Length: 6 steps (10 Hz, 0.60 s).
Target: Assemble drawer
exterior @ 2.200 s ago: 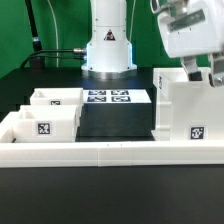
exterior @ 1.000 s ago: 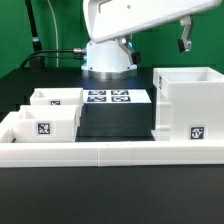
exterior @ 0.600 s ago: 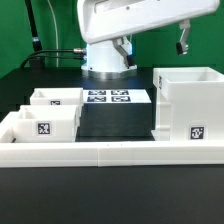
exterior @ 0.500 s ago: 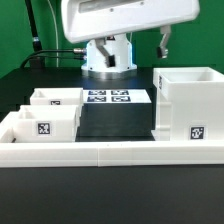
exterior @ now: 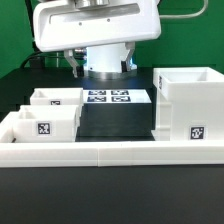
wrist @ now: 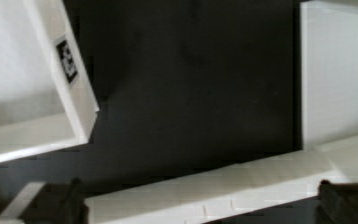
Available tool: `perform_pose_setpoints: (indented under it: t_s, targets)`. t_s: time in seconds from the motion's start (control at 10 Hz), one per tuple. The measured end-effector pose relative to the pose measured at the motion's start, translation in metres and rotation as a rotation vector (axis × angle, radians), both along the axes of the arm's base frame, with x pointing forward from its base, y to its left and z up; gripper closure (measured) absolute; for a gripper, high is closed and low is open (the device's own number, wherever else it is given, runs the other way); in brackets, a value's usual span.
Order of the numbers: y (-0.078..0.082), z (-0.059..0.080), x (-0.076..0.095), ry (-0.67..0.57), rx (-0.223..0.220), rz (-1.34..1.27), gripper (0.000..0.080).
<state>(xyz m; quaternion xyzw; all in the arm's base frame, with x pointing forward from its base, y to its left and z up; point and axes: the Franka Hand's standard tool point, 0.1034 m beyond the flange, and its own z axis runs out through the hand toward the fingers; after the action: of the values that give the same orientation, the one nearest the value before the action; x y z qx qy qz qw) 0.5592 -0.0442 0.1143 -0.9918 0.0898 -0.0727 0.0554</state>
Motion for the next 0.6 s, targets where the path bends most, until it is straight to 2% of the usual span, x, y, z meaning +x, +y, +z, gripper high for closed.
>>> perform_pose_setpoints:
  t_s: [0.4, 0.6]
  targets:
    - [0.0, -0.001, -0.001, 0.009, -0.005, 0.005, 0.0151]
    - [-0.008, -0.01, -0.009, 0.041, -0.035, 0.03, 0.0151]
